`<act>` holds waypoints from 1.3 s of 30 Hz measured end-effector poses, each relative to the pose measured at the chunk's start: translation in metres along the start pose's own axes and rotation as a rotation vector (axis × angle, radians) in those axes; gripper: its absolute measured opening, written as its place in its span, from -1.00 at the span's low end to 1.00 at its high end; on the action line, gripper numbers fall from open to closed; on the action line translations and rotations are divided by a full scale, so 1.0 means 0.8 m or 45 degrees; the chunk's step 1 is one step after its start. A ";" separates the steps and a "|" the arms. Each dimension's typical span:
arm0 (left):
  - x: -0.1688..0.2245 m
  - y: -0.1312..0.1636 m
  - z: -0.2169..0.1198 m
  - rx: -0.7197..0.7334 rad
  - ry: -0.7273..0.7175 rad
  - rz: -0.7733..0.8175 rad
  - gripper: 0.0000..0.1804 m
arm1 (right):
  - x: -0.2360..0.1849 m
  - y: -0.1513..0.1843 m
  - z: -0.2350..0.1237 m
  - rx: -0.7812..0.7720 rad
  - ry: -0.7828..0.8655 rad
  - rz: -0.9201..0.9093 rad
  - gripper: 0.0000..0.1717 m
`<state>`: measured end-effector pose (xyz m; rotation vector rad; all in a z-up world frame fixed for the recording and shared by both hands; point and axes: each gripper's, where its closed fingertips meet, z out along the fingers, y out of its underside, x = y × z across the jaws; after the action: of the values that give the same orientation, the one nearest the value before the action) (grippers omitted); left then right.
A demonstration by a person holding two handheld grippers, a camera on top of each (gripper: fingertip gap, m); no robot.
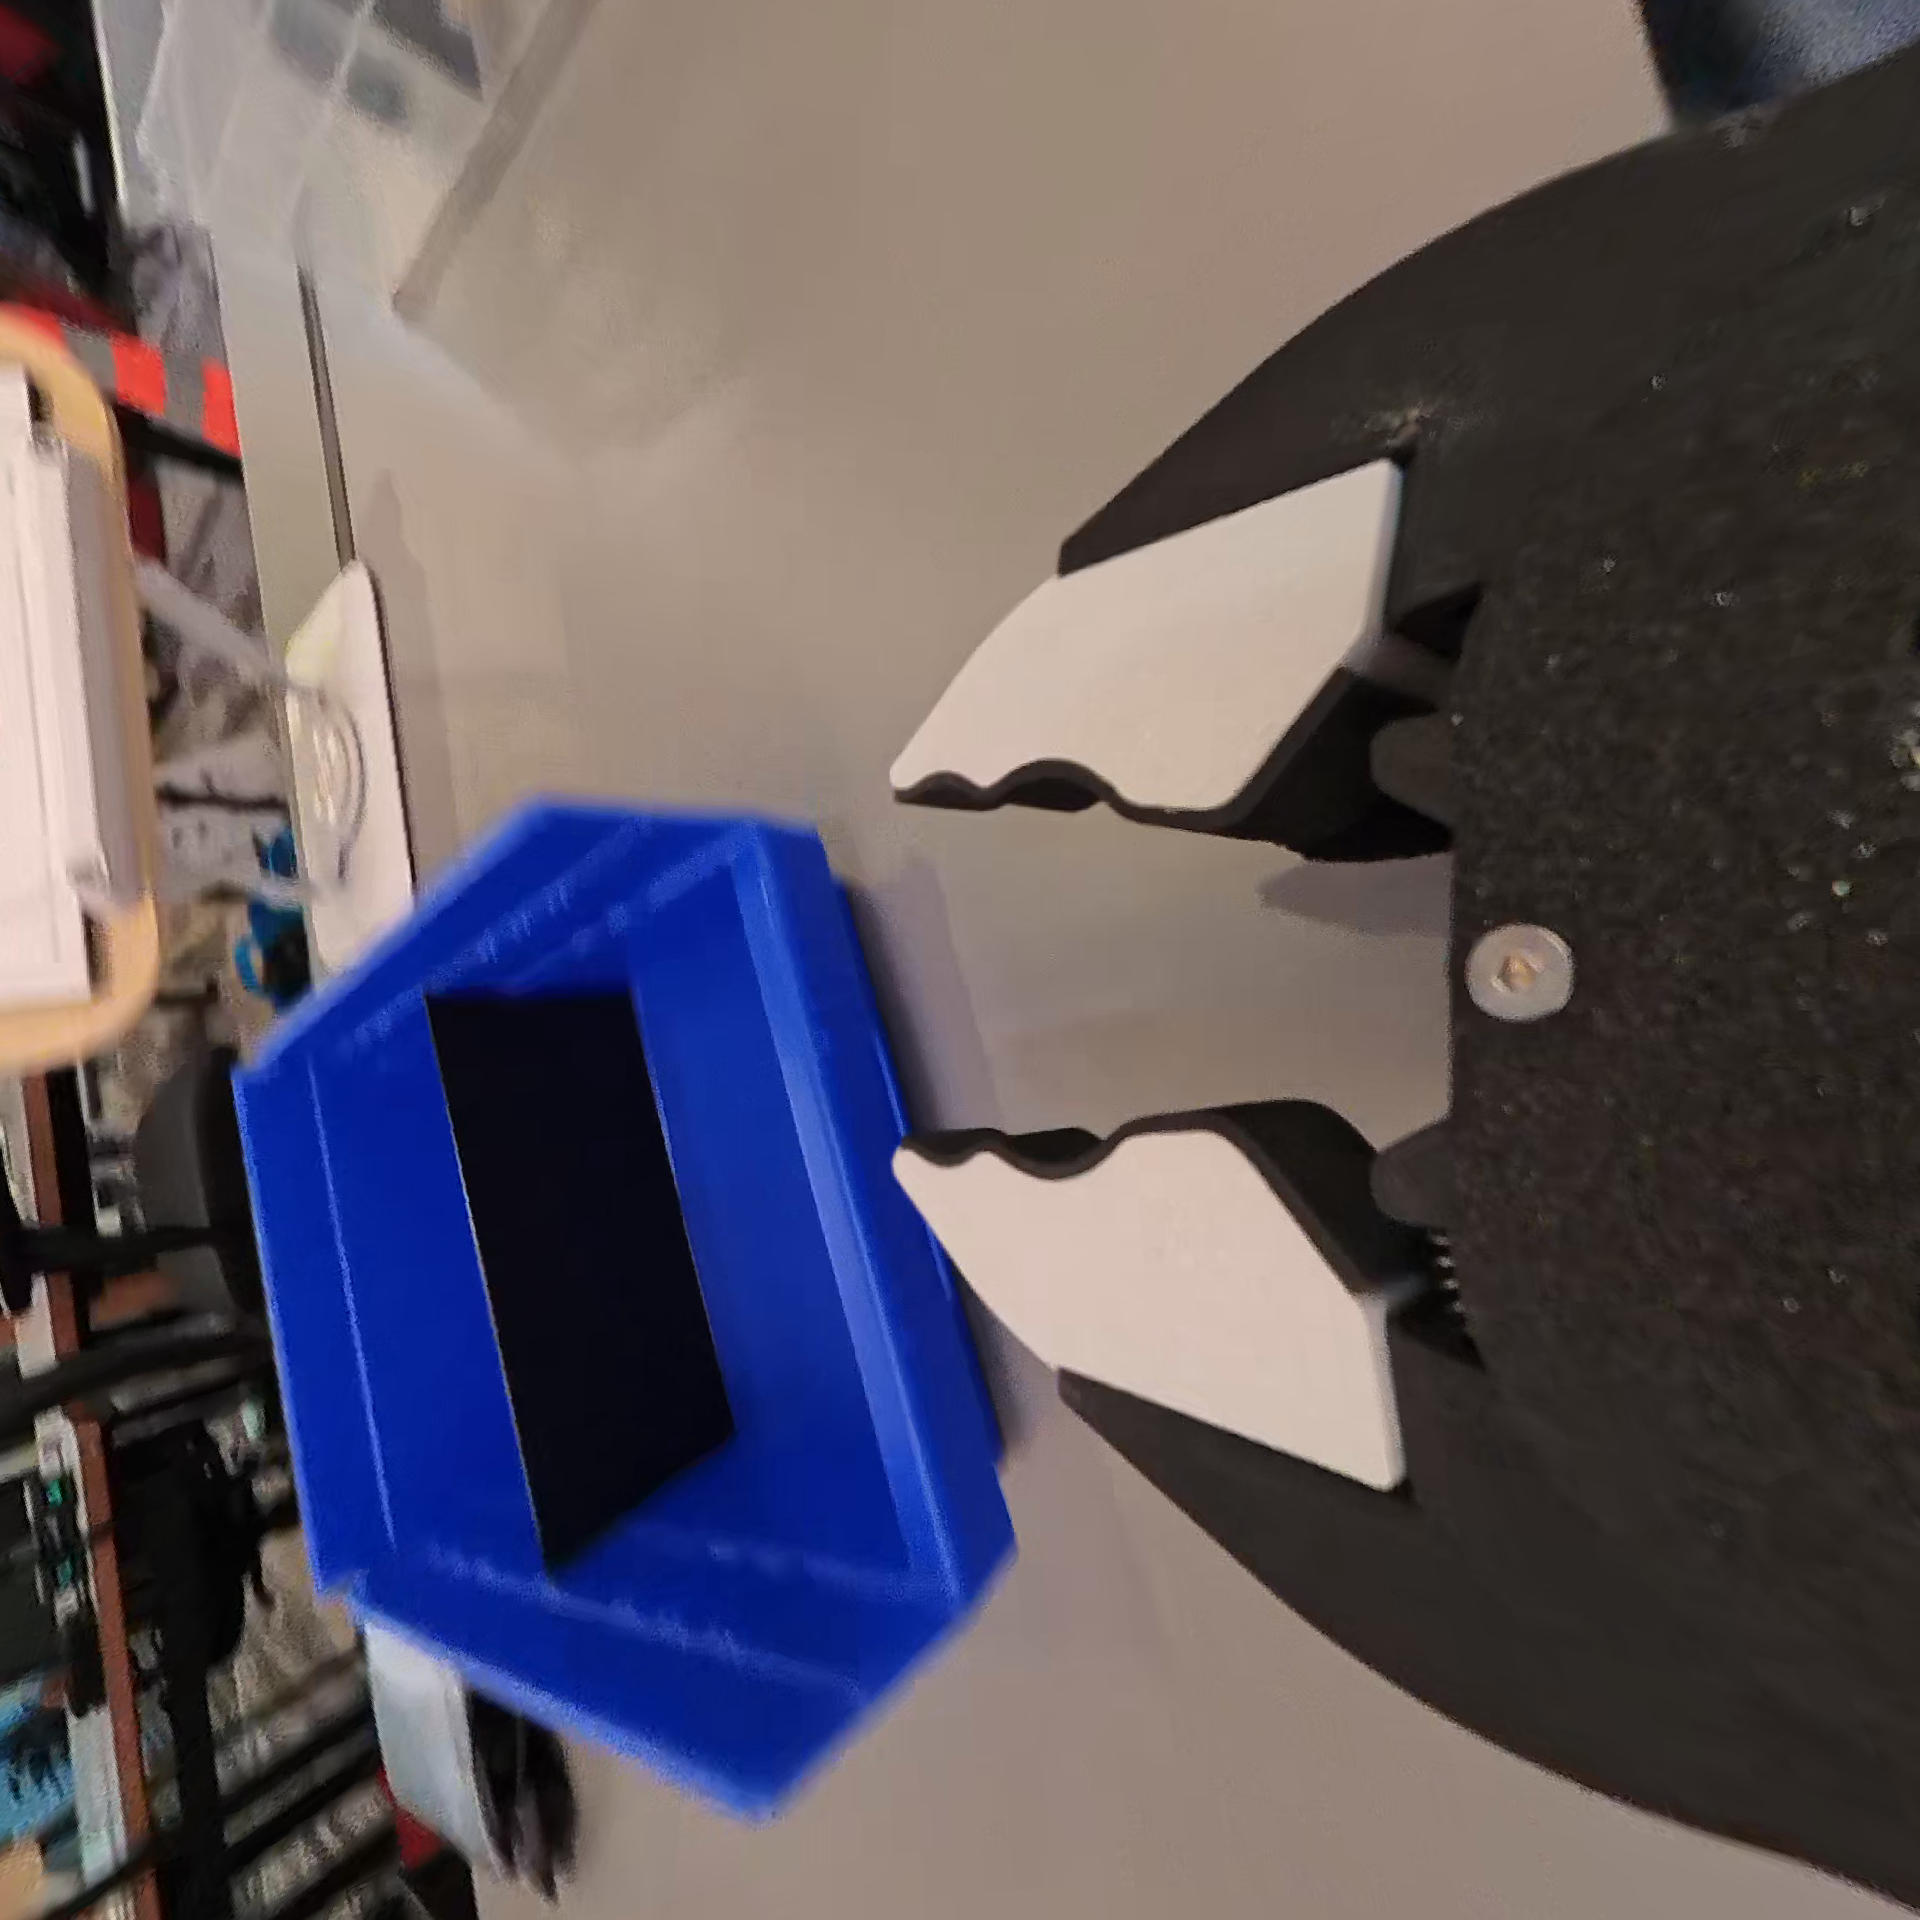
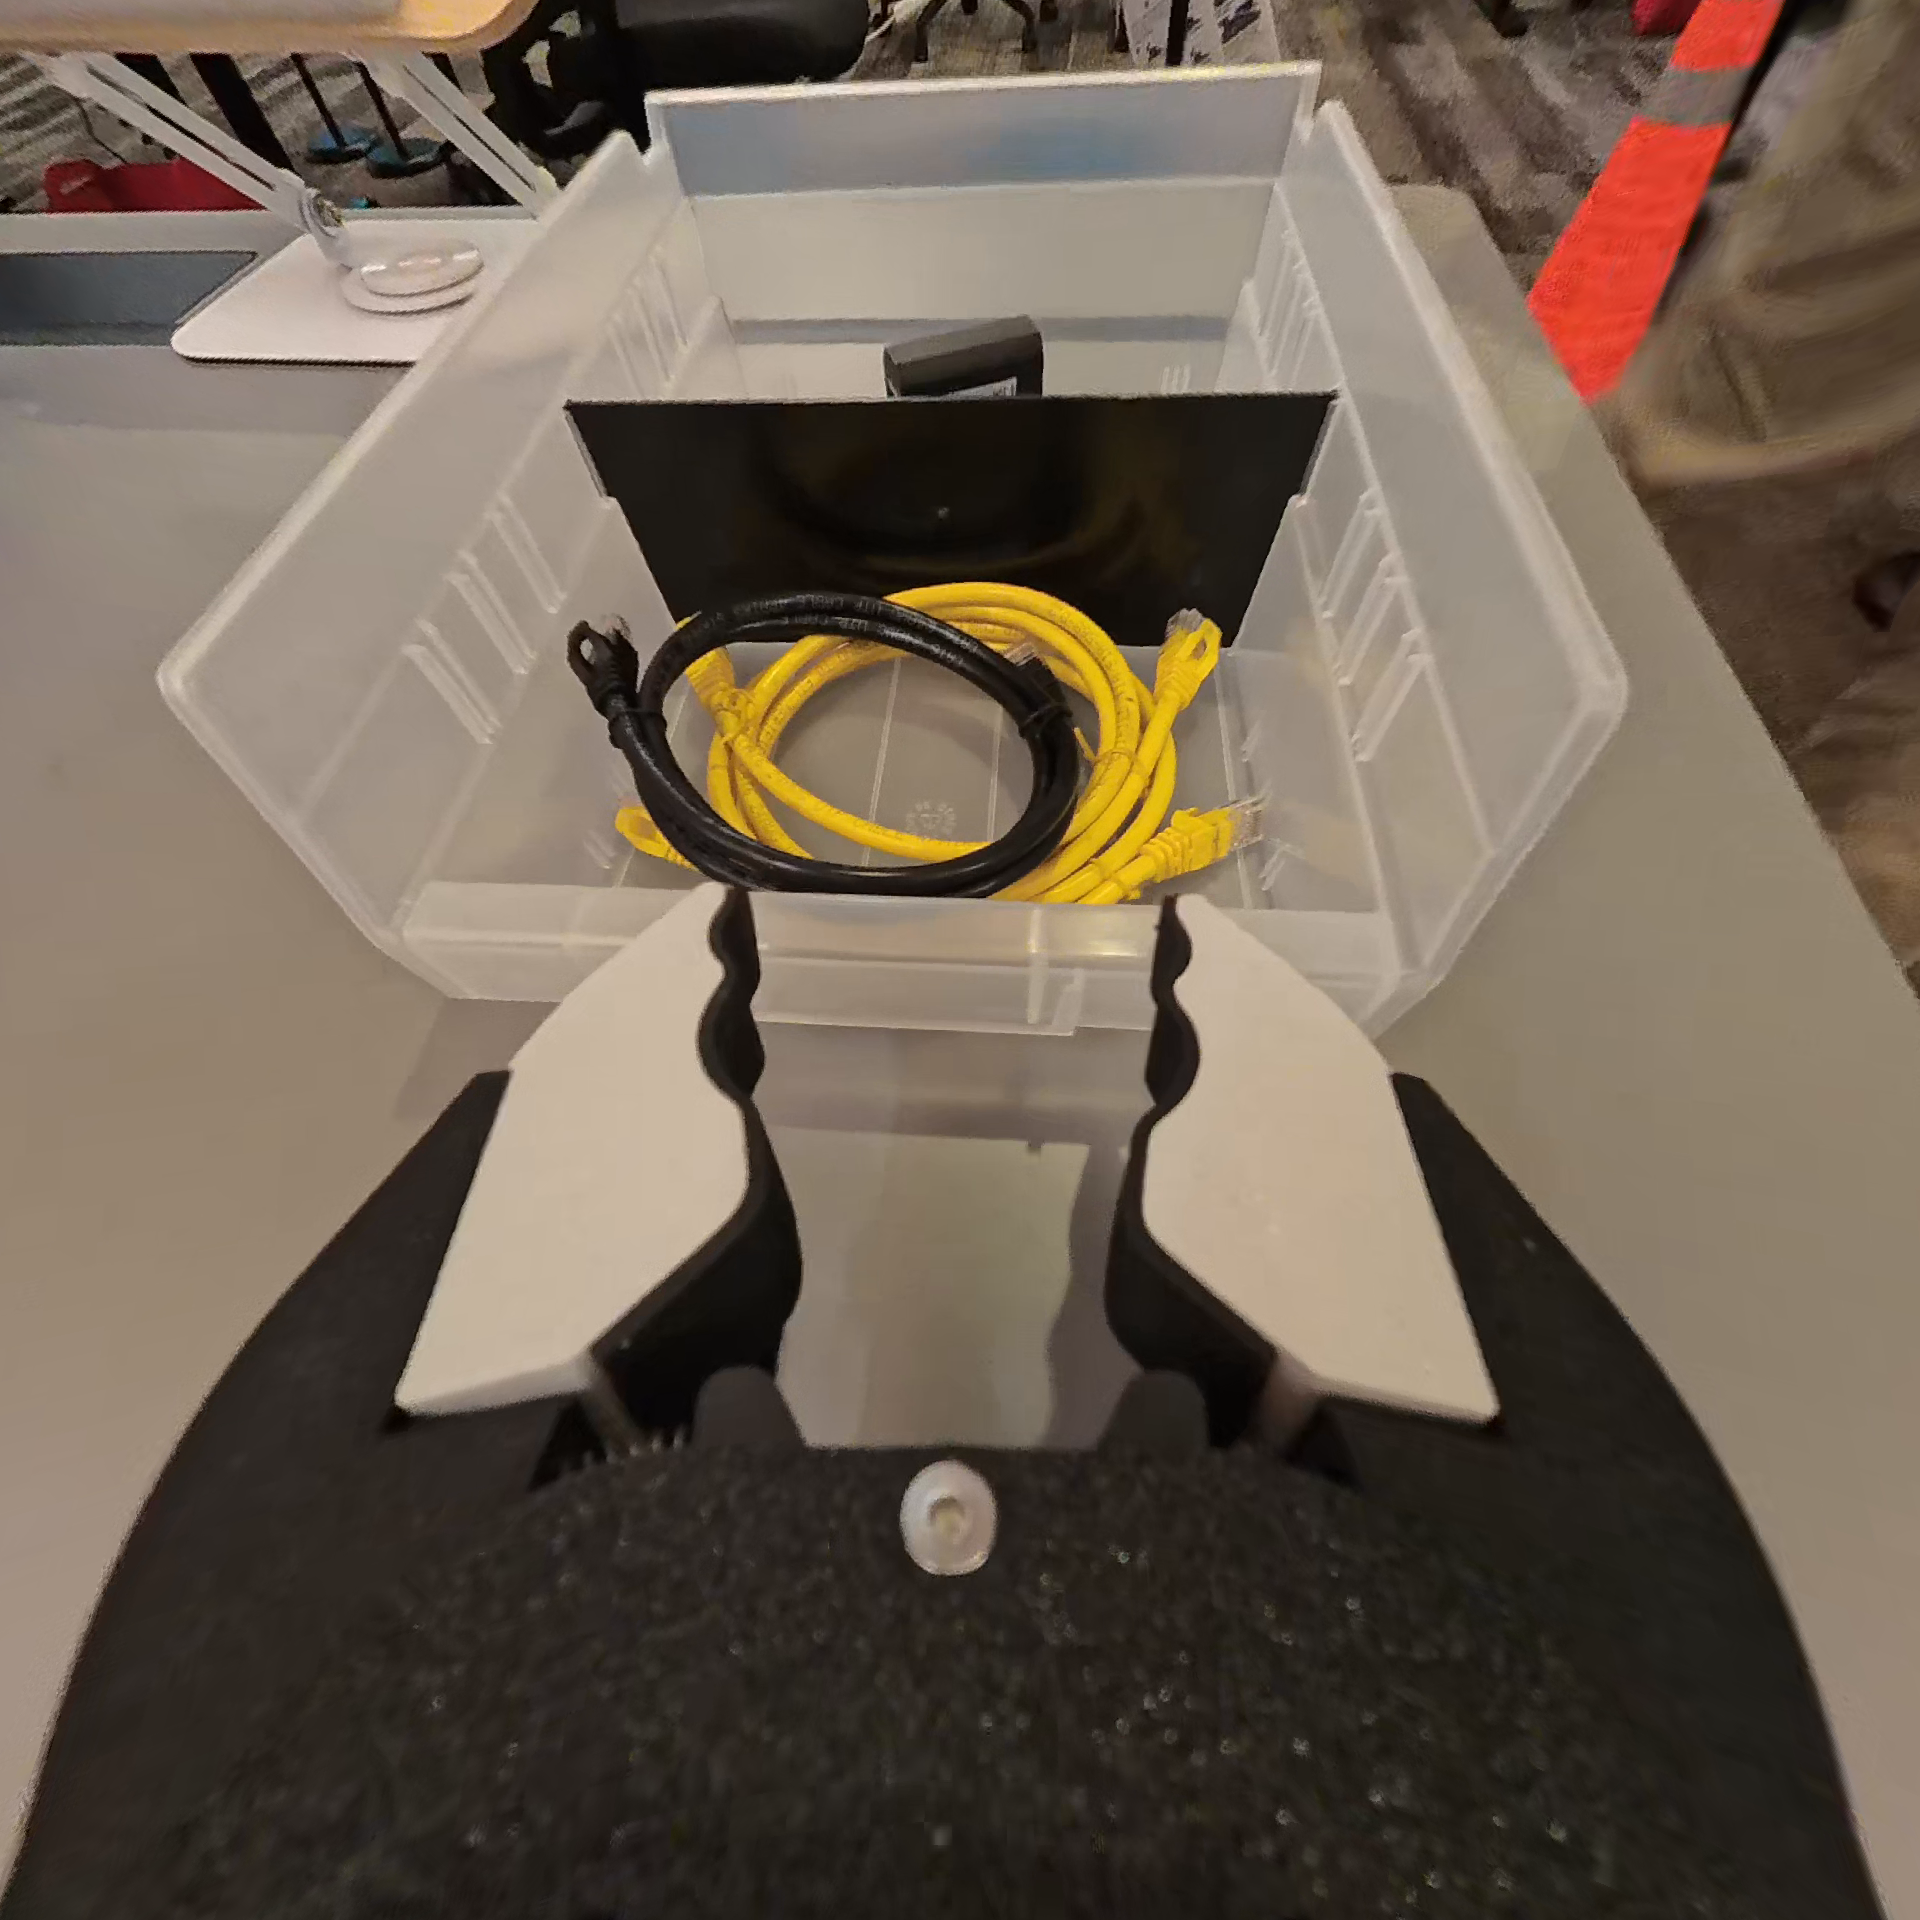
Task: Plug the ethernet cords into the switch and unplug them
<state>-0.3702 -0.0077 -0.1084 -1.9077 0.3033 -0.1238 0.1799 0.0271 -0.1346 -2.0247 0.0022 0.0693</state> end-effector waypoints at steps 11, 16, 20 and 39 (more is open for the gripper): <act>0.410 -0.074 0.096 0.019 0.465 0.091 -0.34 | 0.077 -0.027 -0.030 0.163 0.243 -0.007 -0.13; 0.500 -0.082 0.170 0.026 0.371 0.052 -0.31 | 0.099 -0.029 -0.017 0.162 0.240 0.045 -0.12; 0.523 -0.081 0.211 -0.047 0.362 -0.072 -0.37 | 0.102 -0.027 0.008 0.128 0.195 0.106 -0.07; 0.328 -0.129 0.147 0.114 0.078 0.029 -0.93 | -0.071 -0.071 -0.004 0.243 0.052 0.253 -0.97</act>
<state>-0.0751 0.0617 -0.0694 -1.8134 0.3556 -0.1781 0.1248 0.0475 -0.0797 -1.8296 0.2282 0.1481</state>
